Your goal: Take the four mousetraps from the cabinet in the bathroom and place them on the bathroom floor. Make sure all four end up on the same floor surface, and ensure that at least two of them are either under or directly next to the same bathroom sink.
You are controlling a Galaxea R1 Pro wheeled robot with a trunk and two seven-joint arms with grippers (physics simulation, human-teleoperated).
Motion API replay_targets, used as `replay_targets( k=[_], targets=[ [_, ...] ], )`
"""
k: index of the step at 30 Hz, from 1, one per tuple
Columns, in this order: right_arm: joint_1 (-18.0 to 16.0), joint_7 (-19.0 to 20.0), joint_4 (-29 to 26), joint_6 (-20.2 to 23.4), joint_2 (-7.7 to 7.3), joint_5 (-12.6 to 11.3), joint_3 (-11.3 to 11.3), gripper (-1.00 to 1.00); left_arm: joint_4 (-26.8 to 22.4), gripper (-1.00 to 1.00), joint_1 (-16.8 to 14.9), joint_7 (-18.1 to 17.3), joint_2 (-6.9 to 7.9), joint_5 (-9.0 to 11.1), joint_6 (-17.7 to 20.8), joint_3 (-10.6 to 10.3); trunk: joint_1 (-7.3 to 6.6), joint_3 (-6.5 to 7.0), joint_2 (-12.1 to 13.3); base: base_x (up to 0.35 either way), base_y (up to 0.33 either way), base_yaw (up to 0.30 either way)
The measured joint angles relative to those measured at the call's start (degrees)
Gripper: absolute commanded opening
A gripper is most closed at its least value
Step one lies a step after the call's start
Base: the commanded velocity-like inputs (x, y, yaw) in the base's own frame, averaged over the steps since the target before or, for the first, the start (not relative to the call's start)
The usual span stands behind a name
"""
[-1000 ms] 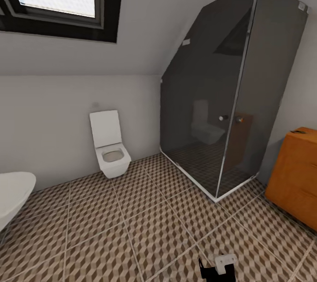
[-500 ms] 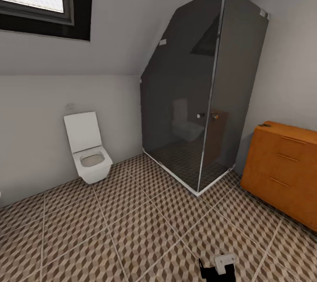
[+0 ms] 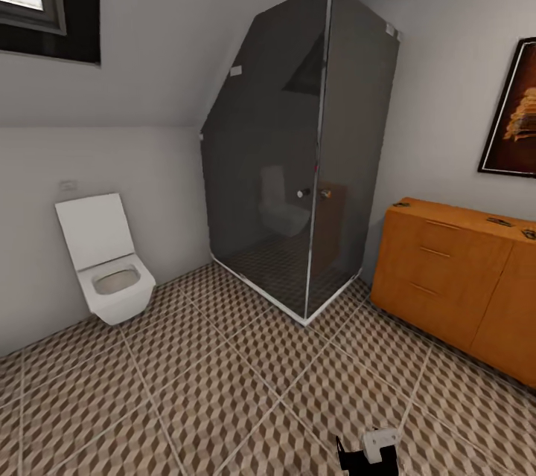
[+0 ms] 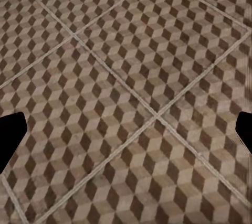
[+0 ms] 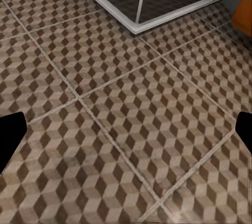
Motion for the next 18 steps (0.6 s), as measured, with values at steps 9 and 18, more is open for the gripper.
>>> replay_targets(
  k=[9, 18],
  targets=[
    [0.0, 0.0, 0.0, 0.0, 0.00, 0.0, 0.0, 1.00, 0.0, 1.00, 0.0, 0.0, 0.00, 0.0, 0.0, 0.0, 0.00, 0.00, 0.0, 0.000, 0.000, -0.295],
    [0.0, 0.0, 0.0, 0.0, 0.00, 0.0, 0.0, 1.00, -0.1, 1.00, 0.0, 0.0, 0.00, 0.0, 0.0, 0.0, 0.00, 0.00, 0.0, 0.000, 0.000, -0.295]
  ],
)
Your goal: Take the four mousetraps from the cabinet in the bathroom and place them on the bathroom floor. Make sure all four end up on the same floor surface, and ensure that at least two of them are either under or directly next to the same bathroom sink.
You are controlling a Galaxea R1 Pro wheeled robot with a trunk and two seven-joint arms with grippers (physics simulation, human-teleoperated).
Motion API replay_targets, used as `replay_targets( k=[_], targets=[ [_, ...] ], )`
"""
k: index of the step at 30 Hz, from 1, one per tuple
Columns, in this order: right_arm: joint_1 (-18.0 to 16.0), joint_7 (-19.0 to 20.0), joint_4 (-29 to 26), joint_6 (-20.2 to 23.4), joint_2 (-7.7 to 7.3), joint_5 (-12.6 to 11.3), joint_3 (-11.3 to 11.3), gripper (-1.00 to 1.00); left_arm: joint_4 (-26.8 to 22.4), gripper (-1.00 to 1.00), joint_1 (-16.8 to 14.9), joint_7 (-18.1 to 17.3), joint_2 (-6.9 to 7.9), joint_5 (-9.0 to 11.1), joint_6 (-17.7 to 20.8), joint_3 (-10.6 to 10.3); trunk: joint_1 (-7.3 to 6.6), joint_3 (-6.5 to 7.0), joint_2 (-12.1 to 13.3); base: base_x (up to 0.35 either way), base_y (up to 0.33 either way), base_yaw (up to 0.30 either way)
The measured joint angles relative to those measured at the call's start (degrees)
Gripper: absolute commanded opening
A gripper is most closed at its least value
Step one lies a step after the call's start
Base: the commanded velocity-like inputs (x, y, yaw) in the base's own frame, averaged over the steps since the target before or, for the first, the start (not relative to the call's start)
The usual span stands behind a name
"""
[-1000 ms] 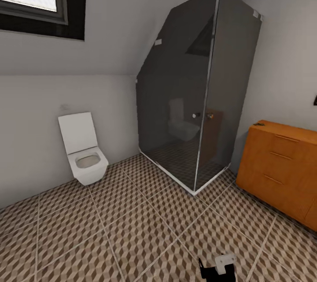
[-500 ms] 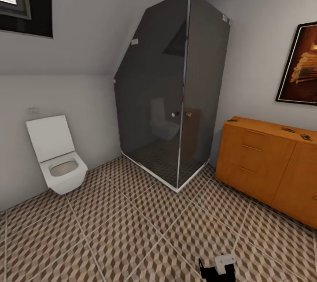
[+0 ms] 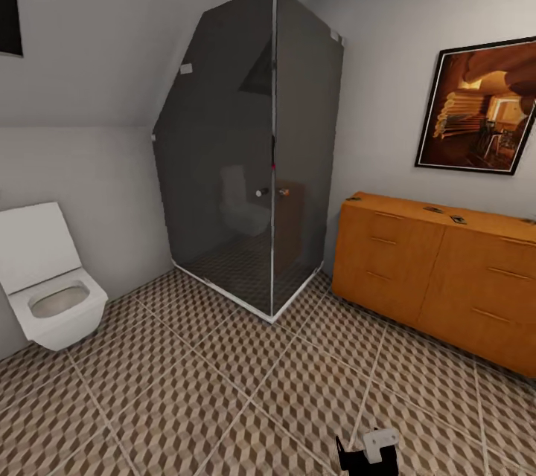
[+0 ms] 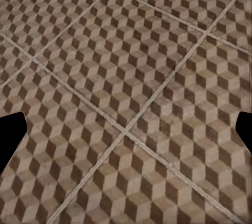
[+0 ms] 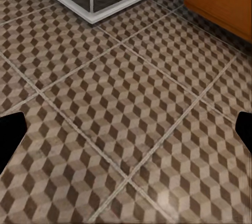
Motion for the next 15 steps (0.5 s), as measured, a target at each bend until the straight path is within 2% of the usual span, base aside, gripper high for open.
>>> replay_targets(
  k=[15],
  targets=[
    [0.0, 0.0, 0.0, 0.0, 0.00, 0.0, 0.0, 1.00, -0.2, 1.00, 0.0, 0.0, 0.00, -0.2, 0.0, 0.0, 0.00, 0.00, 0.0, 0.000, 0.000, -0.295]
  ],
)
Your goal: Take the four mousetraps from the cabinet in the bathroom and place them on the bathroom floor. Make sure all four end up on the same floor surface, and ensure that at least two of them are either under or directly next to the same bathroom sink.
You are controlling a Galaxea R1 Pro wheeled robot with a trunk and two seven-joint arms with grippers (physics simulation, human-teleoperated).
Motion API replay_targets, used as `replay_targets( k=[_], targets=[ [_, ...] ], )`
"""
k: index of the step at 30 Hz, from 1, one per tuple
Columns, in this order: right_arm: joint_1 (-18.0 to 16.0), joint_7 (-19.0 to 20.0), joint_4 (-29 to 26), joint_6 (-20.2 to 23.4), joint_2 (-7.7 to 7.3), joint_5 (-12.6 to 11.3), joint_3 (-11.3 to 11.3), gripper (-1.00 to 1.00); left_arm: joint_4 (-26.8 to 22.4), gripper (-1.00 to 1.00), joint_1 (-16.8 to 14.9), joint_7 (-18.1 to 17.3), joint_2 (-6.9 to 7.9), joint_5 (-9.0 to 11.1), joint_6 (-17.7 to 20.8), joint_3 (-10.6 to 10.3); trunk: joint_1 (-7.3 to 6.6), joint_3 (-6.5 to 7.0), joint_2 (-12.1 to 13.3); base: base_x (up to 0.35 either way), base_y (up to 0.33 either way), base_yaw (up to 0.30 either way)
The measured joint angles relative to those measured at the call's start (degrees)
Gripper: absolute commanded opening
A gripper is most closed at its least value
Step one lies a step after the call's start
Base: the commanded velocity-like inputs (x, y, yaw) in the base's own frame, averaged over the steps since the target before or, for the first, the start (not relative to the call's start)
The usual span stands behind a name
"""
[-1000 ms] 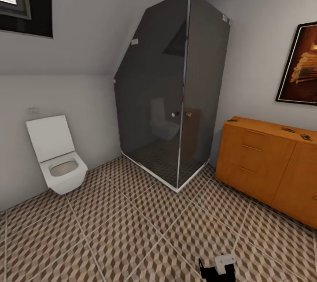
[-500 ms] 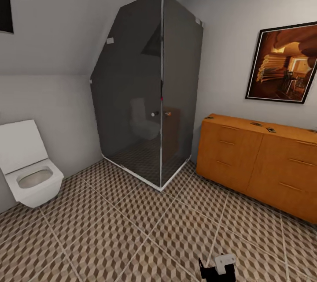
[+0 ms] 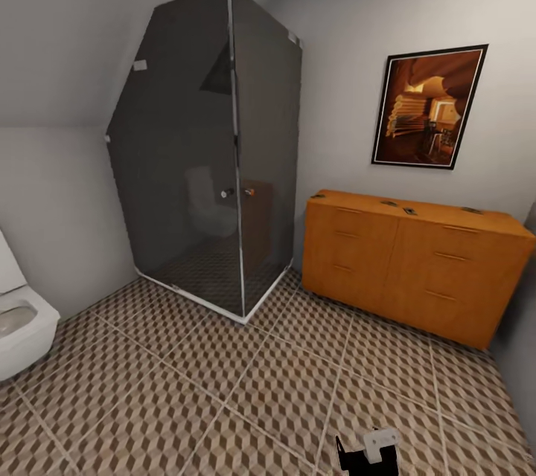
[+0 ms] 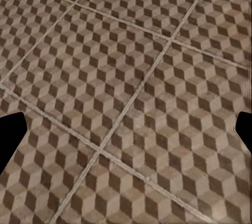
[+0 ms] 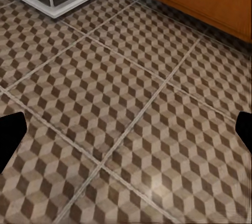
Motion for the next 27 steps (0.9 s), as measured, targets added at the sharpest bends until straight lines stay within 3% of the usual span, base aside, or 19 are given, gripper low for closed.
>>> replay_targets(
  k=[27],
  targets=[
    [0.0, 0.0, 0.0, 0.0, 0.00, 0.0, 0.0, 1.00, 0.2, 1.00, 0.0, 0.0, 0.00, 0.0, 0.0, 0.0, 0.00, 0.00, 0.0, 0.000, 0.000, -0.295]
  ],
)
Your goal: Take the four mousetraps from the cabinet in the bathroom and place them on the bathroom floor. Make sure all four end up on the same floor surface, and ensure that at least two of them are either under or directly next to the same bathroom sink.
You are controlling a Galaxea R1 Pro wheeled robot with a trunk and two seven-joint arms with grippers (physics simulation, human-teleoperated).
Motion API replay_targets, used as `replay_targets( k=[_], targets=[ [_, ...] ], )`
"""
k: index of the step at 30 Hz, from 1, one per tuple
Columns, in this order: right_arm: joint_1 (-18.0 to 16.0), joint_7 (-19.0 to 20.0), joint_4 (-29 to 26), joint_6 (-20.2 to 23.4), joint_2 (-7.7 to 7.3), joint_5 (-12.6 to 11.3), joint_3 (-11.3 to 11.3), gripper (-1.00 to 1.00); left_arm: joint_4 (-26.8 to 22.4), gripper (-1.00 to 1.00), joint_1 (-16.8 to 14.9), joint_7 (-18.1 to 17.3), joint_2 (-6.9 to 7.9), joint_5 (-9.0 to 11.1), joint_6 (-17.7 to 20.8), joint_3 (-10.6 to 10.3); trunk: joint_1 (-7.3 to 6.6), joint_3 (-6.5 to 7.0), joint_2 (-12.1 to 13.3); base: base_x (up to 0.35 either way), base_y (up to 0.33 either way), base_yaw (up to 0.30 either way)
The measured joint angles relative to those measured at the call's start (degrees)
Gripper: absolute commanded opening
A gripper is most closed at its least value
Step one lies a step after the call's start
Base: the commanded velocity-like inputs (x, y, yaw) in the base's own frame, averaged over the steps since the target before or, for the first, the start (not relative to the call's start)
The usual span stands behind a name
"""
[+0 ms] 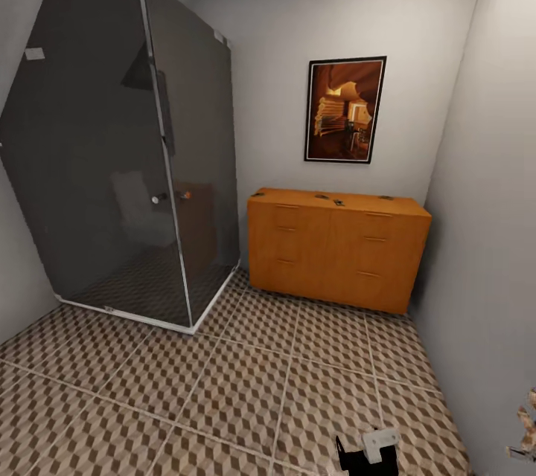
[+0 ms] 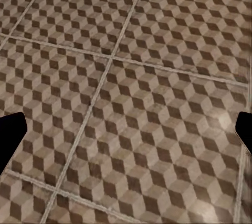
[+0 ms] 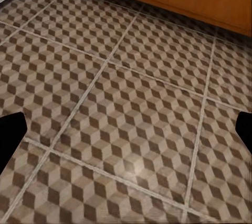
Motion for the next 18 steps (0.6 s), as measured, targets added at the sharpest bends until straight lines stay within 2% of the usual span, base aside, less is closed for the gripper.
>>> replay_targets(
  k=[18],
  targets=[
    [0.0, 0.0, 0.0, 0.0, 0.00, 0.0, 0.0, 1.00, 0.0, 1.00, 0.0, 0.0, 0.00, 0.1, 0.0, 0.0, 0.00, 0.00, 0.0, 0.000, 0.000, -0.295]
  ],
)
